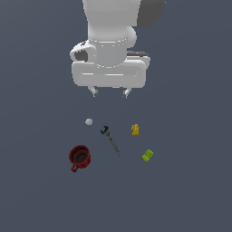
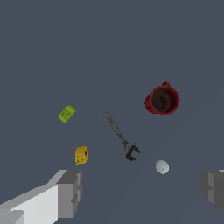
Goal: Pick up a designated object from a clutter of objects.
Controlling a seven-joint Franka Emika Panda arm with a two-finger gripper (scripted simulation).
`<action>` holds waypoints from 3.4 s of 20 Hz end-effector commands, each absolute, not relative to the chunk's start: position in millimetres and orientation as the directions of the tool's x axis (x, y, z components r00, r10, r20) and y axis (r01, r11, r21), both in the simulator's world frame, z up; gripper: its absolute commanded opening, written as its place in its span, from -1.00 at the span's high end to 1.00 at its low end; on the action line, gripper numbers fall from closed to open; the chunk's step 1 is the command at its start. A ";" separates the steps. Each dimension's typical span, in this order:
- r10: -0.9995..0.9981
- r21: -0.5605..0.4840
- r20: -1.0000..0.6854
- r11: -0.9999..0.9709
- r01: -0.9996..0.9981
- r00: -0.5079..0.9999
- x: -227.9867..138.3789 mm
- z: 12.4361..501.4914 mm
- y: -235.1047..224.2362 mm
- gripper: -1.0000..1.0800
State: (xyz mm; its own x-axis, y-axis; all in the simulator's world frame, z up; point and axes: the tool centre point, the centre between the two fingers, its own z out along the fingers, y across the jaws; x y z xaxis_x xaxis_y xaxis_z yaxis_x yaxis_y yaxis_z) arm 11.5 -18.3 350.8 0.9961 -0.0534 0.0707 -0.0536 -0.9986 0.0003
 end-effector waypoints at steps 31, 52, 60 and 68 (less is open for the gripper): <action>-0.012 -0.008 0.049 -1.000 -0.012 0.999 12.6 258.7 32.5 -0.92; 0.091 0.002 0.003 -0.996 0.091 0.996 -54.4 80.9 108.3 -0.92; 0.097 0.000 0.000 -0.995 0.097 0.995 -60.1 73.0 111.8 -0.92; 0.097 0.000 0.000 -0.995 0.097 0.995 -61.1 51.7 111.7 -0.92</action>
State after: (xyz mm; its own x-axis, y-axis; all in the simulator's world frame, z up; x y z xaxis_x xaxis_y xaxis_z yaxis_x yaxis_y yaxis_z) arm -60.5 111.8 57.8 0.9953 0.0968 0.0002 0.0968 -0.9953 0.0002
